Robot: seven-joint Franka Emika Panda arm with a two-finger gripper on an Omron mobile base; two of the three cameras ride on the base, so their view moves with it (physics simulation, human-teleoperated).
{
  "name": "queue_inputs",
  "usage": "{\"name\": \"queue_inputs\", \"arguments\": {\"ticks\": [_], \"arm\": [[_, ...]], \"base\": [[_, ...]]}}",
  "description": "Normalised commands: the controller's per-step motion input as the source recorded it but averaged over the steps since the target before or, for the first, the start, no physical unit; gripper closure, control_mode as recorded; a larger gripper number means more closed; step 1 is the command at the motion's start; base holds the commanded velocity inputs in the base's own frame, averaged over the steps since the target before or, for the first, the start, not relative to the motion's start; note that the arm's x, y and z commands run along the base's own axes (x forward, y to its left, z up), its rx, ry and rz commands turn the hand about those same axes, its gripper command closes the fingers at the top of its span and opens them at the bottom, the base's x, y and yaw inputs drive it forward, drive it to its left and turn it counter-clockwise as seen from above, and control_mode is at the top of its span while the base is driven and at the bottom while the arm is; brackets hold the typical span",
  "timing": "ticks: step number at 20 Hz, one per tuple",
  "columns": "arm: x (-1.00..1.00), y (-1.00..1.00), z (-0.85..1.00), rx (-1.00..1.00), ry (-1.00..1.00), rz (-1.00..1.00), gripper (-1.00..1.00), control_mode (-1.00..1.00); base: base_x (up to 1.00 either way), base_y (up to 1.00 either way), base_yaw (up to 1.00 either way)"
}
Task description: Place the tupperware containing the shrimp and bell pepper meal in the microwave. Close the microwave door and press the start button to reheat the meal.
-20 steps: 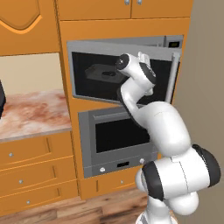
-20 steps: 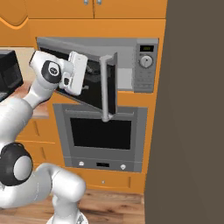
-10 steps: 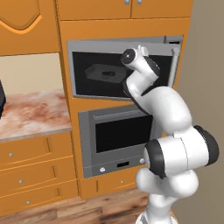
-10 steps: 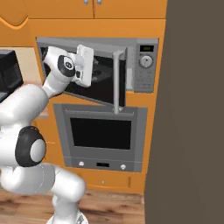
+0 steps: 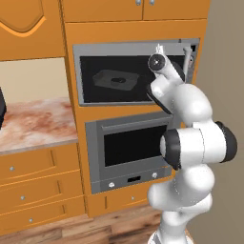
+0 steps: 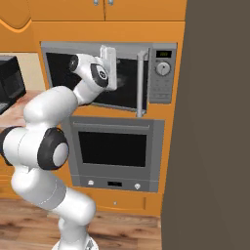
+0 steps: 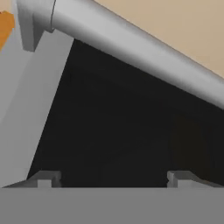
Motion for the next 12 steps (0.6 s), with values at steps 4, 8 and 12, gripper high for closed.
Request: {"name": "queue_inputs", "arguments": {"ticks": [4, 8, 12], "arm": [[0.78, -0.21, 0.00, 0.06, -0.16, 0.13, -1.00, -1.00], [0.84, -0.14, 0.00, 0.06, -0.12, 0.12, -1.00, -1.00], [0.79, -0.02, 0.02, 0.07, -0.02, 0.08, -1.00, -1.00]], "base": [[0.00, 0.00, 0.00], [0.00, 0.00, 0.00], [0.00, 0.00, 0.00]]}}
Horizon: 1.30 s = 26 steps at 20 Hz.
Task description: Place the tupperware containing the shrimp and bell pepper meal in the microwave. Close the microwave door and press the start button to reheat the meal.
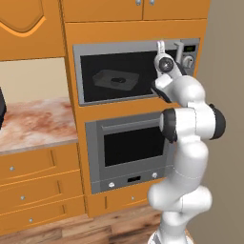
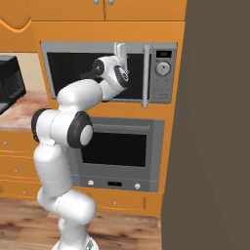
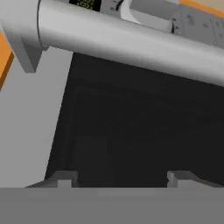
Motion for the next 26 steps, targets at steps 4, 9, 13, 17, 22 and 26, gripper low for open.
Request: {"name": "queue_inputs", "arguments": {"ticks": [4, 9, 13, 17, 22, 26], "arm": [[0.73, 0.00, 0.19, 0.05, 0.00, 0.02, -1.00, -1.00], [0.51, 0.00, 0.35, 0.02, 0.04, 0.00, -1.00, -1.00], [-0.68, 0.11, 0.14, 0.02, 0.17, 0.00, -1.00, -1.00], [-1.00, 0.30, 0.21, 0.04, 0.17, 0.00, -1.00, -1.00], [-1.00, 0.22, 0.42, 0.06, 0.07, 0.00, -1.00, -1.00], [-1.00, -0.16, 0.26, 0.17, 0.00, 0.00, -1.00, -1.00]], "base": [[0.00, 0.00, 0.00], [0.00, 0.00, 0.00], [0.00, 0.00, 0.00], [0.00, 0.00, 0.00], [0.00, 0.00, 0.00], [0.00, 0.00, 0.00]]}}
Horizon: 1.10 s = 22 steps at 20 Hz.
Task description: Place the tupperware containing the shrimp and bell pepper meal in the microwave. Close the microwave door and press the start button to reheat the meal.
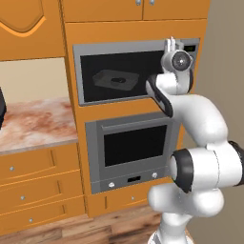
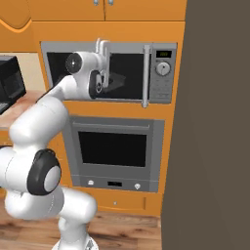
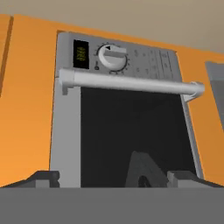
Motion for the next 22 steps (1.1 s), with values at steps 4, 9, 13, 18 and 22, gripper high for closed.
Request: {"name": "queue_inputs", "arguments": {"ticks": [4, 9, 13, 18, 22], "arm": [[-0.78, -0.54, 0.00, 0.21, 0.00, 0.00, -1.00, -1.00], [-0.42, -0.58, -0.11, 0.18, 0.00, 0.00, -1.00, -1.00], [-0.08, -0.64, -0.20, 0.13, 0.00, 0.00, -1.00, -1.00], [0.00, -0.57, -0.43, 0.04, 0.00, 0.01, -1.00, -1.00], [0.00, -0.37, -0.50, 0.00, -0.02, 0.00, -1.00, -1.00]], "base": [[0.00, 0.00, 0.00], [0.00, 0.00, 0.00], [0.00, 0.00, 0.00], [0.00, 0.00, 0.00], [0.00, 0.00, 0.00]]}}
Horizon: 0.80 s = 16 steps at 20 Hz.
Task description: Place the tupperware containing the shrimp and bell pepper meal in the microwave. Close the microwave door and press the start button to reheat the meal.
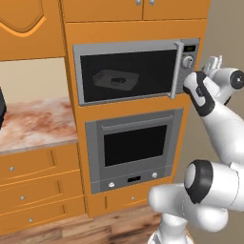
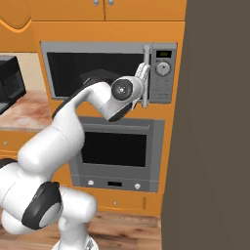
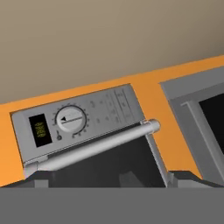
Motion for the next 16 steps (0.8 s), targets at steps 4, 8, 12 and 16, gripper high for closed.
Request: {"name": "queue_inputs", "arguments": {"ticks": [4, 8, 12, 16], "arm": [[0.00, -0.18, -0.34, 0.00, -0.11, 0.00, -1.00, -1.00], [-0.04, -0.22, -0.23, -0.02, -0.10, 0.00, -1.00, -1.00], [-0.01, -0.34, -0.13, 0.00, -0.02, 0.00, -1.00, -1.00], [-0.17, -0.28, -0.02, 0.00, 0.00, 0.00, -1.00, -1.00]], "base": [[0.00, 0.00, 0.00], [0.00, 0.00, 0.00], [0.00, 0.00, 0.00], [0.00, 0.00, 0.00]]}}
